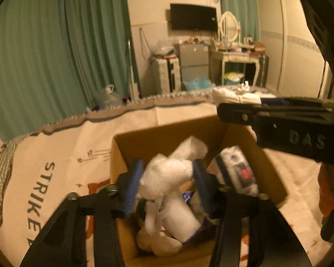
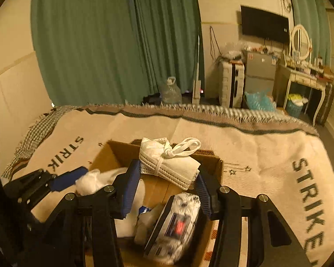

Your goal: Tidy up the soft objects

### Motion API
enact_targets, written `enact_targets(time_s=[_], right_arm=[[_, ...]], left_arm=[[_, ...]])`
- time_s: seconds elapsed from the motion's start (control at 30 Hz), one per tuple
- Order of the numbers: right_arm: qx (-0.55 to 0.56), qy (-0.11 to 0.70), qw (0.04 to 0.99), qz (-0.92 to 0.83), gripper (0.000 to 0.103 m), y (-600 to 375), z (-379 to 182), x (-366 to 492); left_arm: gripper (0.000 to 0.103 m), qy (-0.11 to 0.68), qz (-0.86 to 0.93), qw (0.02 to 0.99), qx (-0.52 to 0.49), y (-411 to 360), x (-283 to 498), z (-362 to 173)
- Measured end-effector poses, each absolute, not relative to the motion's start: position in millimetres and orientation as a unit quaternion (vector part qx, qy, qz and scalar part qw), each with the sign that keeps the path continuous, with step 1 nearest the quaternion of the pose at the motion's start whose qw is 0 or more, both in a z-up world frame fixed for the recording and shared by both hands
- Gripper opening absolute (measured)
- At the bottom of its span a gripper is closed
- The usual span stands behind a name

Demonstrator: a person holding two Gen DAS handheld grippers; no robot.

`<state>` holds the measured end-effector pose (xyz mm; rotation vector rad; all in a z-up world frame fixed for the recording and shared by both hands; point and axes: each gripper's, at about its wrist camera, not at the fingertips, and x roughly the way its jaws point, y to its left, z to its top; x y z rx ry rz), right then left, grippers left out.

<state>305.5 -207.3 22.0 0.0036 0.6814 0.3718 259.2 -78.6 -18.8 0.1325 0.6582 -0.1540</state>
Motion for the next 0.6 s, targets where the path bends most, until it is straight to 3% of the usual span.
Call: enact_targets(time_s=[0.03, 0.1, 0.13, 0.37, 0.53, 0.6], right_arm=[[0.005, 0.336, 0.925, 0.175, 0.056, -207.3, 14.5, 313.5], [0.008, 0.343, 0.924, 0.169, 0.074, -208.6, 5.8, 321.3], [0.008, 0.345, 0.925, 0.162, 0.076, -209.6, 3.7, 323.9], [0.02, 0.328, 0.935, 0.131, 0.077, -231.2, 32.5, 294.3], [-0.005, 0.289, 0.95, 0.115, 0.077, -239.8, 99.0, 236.5], [-0.013, 0.268, 0.957, 0.11, 0.081, -242.2, 132.0, 207.5]], left_arm=[[0.073, 0.324, -0.072, 0.941, 0.065, -78.2, 260.6, -22.6], [0.083, 0.324, -0.063, 0.942, 0.063, -75.6, 260.6, -26.7], [0.083, 0.325, -0.061, 0.942, 0.062, -74.0, 259.8, -27.9], [0.083, 0.317, -0.047, 0.945, 0.068, -67.9, 231.3, 4.8], [0.084, 0.25, -0.032, 0.966, 0.06, -59.1, 178.8, 79.2], [0.09, 0.208, -0.022, 0.976, 0.056, -54.2, 146.6, 117.7]])
